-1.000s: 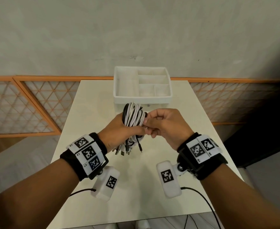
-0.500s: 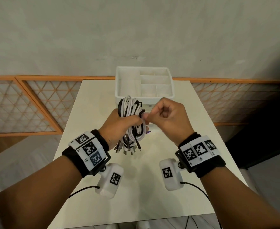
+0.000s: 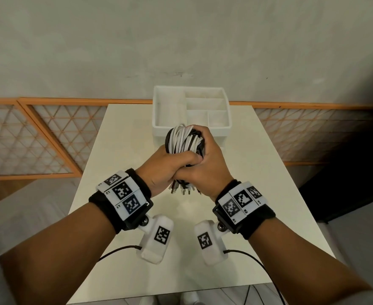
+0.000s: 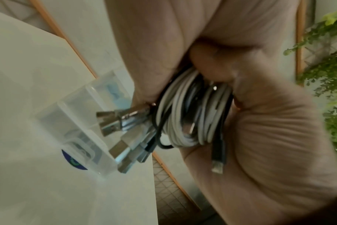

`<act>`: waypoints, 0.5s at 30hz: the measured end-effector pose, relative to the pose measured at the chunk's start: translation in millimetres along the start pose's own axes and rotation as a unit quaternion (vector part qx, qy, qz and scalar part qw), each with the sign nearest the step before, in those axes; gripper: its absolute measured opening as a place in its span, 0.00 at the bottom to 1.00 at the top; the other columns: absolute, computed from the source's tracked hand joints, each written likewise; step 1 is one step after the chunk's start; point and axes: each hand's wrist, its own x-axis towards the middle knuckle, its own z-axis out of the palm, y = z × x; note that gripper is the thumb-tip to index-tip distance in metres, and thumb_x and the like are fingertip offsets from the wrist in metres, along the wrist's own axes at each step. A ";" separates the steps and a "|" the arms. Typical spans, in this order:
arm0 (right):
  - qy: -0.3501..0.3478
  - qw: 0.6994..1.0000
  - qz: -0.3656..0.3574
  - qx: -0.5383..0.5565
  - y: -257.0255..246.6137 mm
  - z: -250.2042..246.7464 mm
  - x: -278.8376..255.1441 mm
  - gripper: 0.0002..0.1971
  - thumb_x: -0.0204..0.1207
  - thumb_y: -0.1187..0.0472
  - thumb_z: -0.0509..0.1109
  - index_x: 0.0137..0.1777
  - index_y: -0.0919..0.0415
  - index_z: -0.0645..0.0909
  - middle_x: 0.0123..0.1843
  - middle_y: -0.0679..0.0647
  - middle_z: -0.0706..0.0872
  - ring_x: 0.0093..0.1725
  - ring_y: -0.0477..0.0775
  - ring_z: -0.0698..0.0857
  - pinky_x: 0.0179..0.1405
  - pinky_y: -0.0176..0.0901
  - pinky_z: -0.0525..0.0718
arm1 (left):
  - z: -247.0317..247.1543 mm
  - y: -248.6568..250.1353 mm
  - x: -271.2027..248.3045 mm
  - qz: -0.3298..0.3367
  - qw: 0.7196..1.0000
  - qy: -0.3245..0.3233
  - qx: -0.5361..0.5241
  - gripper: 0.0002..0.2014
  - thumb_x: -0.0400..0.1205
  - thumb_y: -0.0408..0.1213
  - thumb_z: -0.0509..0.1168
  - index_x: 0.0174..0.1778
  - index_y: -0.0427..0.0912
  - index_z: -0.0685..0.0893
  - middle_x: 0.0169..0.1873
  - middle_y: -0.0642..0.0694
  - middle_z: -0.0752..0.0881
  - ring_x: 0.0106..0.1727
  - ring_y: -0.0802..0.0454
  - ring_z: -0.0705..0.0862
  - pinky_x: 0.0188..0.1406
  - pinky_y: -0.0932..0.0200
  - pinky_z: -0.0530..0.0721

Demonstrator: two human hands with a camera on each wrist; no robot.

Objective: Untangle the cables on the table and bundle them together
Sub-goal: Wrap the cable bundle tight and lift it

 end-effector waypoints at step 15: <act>0.051 0.995 -0.007 -0.086 16.5 -6.4 -0.1 0.41 0.53 0.67 0.82 0.68 0.46 0.75 0.49 0.46 0.90 0.48 0.42 0.90 0.43 0.41 0.91 | -2.4 -19.4 9.0 -0.033 0.999 0.043 -0.009 0.14 0.78 0.24 0.71 0.60 0.26 0.84 0.45 0.29 0.88 0.40 0.36 0.88 0.33 0.48 0.87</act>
